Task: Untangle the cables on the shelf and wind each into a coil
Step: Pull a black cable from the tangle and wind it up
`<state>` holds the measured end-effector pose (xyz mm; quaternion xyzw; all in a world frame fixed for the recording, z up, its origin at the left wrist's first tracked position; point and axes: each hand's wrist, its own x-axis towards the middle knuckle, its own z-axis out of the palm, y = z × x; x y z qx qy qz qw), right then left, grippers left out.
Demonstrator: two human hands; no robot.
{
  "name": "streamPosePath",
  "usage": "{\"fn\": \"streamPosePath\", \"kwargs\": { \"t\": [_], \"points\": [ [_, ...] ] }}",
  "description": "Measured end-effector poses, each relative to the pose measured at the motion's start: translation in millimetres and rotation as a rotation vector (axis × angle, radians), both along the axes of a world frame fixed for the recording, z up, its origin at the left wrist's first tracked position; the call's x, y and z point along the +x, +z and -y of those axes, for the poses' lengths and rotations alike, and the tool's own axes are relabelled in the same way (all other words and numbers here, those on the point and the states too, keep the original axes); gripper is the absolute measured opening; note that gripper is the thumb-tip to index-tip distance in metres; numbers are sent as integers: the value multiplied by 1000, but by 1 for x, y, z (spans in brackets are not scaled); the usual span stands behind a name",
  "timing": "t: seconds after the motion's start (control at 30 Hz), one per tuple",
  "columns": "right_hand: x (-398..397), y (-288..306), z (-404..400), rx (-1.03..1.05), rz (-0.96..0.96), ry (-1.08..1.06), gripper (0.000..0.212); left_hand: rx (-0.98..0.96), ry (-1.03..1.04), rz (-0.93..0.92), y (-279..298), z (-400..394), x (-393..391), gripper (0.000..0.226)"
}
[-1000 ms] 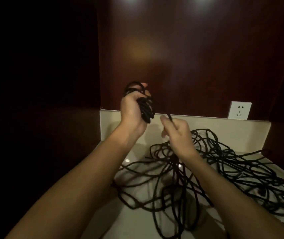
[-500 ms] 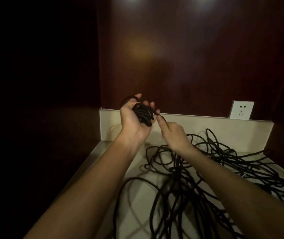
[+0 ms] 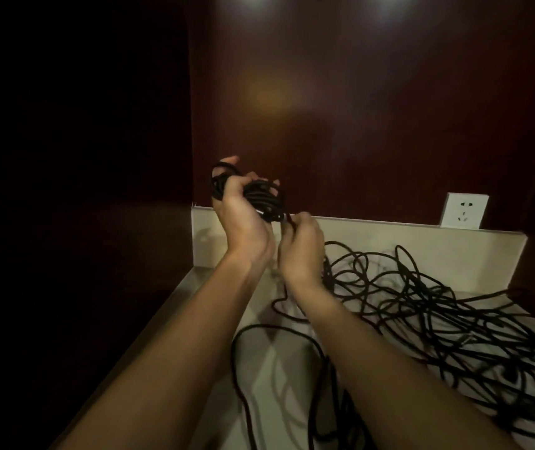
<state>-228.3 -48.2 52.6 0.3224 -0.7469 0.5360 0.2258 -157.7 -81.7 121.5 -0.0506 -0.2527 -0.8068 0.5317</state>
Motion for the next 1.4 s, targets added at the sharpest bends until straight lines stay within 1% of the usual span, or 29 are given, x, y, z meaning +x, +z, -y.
{"fn": "streamPosePath", "kwargs": {
  "t": [0.03, 0.07, 0.13, 0.2, 0.27, 0.3, 0.33, 0.4, 0.43, 0.5, 0.53, 0.57, 0.63, 0.67, 0.7, 0.77, 0.83, 0.87, 0.9, 0.93, 1.0, 1.03, 1.07, 1.17, 1.2, 1.23, 1.3, 1.33, 1.4],
  "points": [
    [8, -12, 0, -70, -67, 98, 20, -7, 1, -4, 2, 0, 3, 27],
    [13, -21, -2, -77, -140, 176, 25, -10, -3, 2, 2, 1, 7, 26],
    [13, -31, -7, -27, -234, 260, 29, -15, -4, 35, -2, 5, 13, 26],
    [9, -30, -12, 20, -231, 356, 23, -45, 25, 60, -11, 11, 16, 29],
    [8, -32, -14, 97, -198, 437, 22, -131, 115, 73, -19, 21, 16, 31],
    [9, -33, -17, 158, -213, 410, 26, -193, 167, 88, -23, 27, 16, 31],
    [10, -34, -21, 246, -259, 325, 31, -251, 209, 114, -27, 32, 15, 31],
    [8, -37, -28, 443, -402, 78, 36, -291, 252, 175, -33, 41, 16, 31],
    [9, -39, -31, 517, -425, 15, 34, -261, 269, 197, -37, 45, 15, 31],
    [12, -45, -34, 616, -441, -8, 21, -171, 319, 219, -40, 51, 15, 31],
    [13, -48, -37, 637, -479, -25, 14, -136, 347, 224, -41, 53, 15, 31],
    [8, -51, -41, 637, -537, -56, 15, -111, 369, 223, -40, 56, 17, 31],
    [-16, -58, -51, 607, -724, -121, 29, -90, 397, 193, -35, 59, 23, 30],
    [-33, -57, -59, 624, -823, -131, 34, -90, 407, 169, -31, 60, 26, 30],
    [-51, -52, -65, 666, -902, -133, 38, -91, 414, 148, -27, 62, 29, 30],
    [-90, -34, -70, 769, -975, -167, 50, -106, 413, 131, -20, 61, 31, 28],
    [-119, -8, -61, 915, -1014, -288, 63, -120, 402, 158, -20, 53, 29, 23],
    [-126, 6, -53, 1011, -1019, -365, 66, -109, 397, 173, -22, 47, 25, 24],
    [-127, 19, -44, 1112, -987, -432, 63, -90, 392, 184, -25, 42, 21, 28],
    [-125, 31, -31, 1198, -899, -487, 58, -80, 387, 188, -29, 37, 17, 28],
    [-107, 46, -5, 1290, -743, -580, 44, -95, 373, 210, -37, 26, 14, 24],
    [-93, 47, 6, 1275, -713, -591, 40, -99, 359, 222, -40, 24, 12, 24],
    [-81, 41, 16, 1224, -737, -570, 36, -80, 345, 223, -43, 25, 8, 23],
    [-43, 0, 29, 929, -863, -419, 18, 24, 339, 231, -42, 35, 8, 25],
    [-35, -16, 31, 817, -908, -337, 12, 55, 317, 210, -40, 41, 9, 26],
    [-29, -33, 30, 715, -1002, -241, 8, 81, 278, 176, -36, 47, 12, 26],
    [-21, -67, 24, 631, -1101, -24, 16, 118, 147, 95, -29, 56, 18, 24],
    [-16, -78, 17, 628, -1041, 105, 20, 122, 85, 61, -26, 59, 22, 24],
    [1, -91, 6, 579, -807, 291, 32, 113, 31, 48, -24, 64, 27, 24]
  ]
}}
